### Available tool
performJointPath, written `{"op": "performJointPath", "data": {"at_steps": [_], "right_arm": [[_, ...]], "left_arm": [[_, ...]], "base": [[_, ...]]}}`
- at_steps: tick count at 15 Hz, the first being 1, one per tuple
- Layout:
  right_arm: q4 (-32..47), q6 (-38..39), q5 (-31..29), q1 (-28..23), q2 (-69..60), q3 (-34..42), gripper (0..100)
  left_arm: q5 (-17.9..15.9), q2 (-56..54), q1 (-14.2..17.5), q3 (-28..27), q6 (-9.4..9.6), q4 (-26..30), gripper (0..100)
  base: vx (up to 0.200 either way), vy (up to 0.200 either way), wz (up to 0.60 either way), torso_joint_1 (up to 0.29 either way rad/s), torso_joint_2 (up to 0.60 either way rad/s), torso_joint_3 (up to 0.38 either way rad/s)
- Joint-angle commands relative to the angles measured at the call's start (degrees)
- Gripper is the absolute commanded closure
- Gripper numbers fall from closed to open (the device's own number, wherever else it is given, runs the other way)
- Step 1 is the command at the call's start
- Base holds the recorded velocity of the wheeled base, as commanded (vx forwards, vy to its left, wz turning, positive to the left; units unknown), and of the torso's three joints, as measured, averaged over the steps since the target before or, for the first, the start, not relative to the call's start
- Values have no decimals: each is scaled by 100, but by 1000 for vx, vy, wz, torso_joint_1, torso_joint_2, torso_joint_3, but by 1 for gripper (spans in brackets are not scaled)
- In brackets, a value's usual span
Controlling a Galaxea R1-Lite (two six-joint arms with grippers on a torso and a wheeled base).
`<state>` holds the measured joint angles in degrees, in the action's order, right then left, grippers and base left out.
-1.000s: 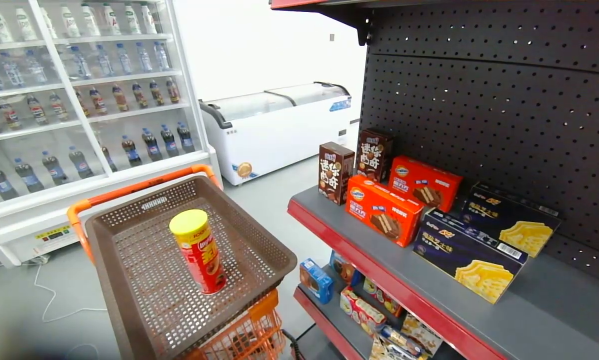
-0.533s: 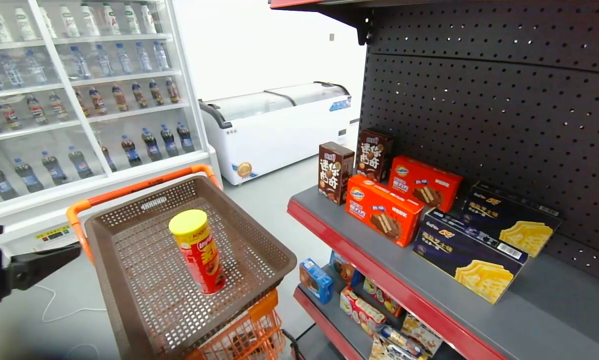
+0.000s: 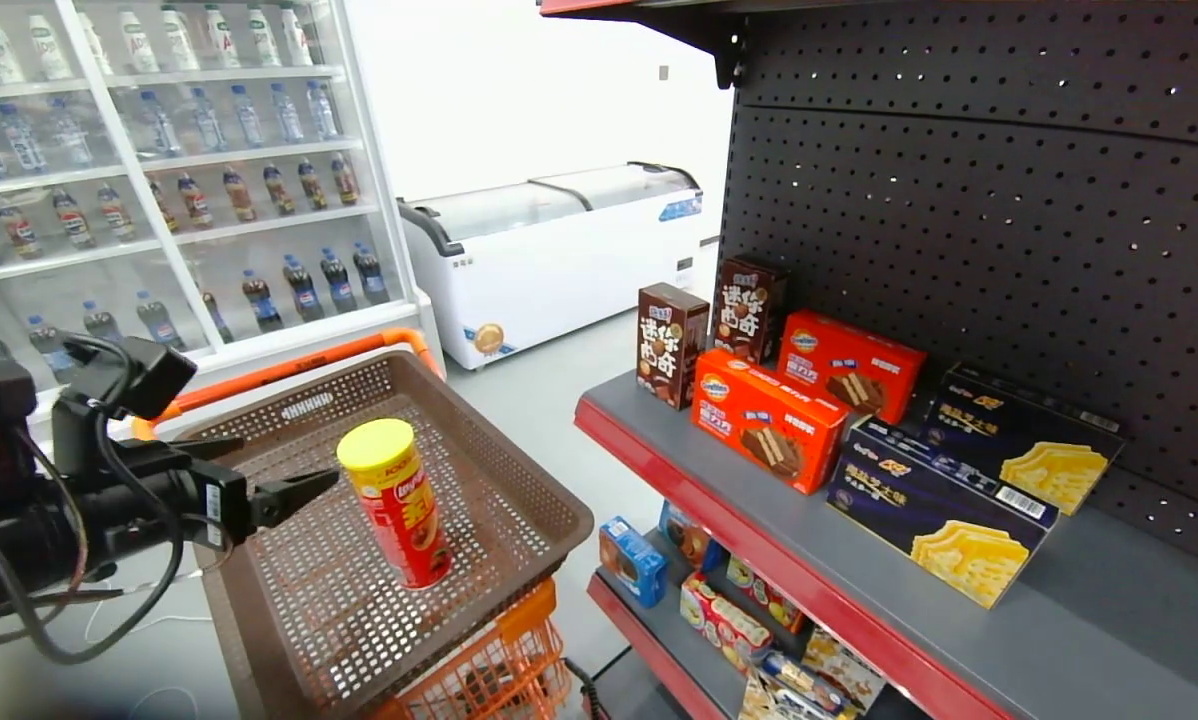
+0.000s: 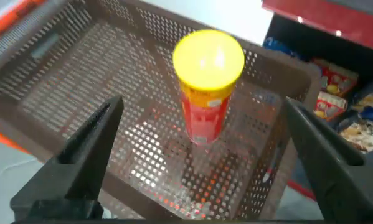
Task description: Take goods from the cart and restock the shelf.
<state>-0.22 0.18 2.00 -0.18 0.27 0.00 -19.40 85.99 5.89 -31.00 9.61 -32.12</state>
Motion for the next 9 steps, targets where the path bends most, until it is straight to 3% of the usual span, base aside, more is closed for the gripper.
{"op": "performJointPath", "data": {"at_steps": [1, 5, 9], "right_arm": [[-4, -1, 2, 1, 0, 0, 0], [-4, -1, 11, 1, 0, 0, 0], [-4, -1, 2, 1, 0, 0, 0]], "left_arm": [[-3, 884, -141, 507, -20, -752, 0], [-12, 1561, -185, 903, -11, -1736, 0], [-12, 2273, -185, 912, -3, -2668, 0]], "base": [[0, 0, 0, 0, 0, 0], [0, 0, 0, 0, 0, 0], [0, 0, 0, 0, 0, 0]]}}
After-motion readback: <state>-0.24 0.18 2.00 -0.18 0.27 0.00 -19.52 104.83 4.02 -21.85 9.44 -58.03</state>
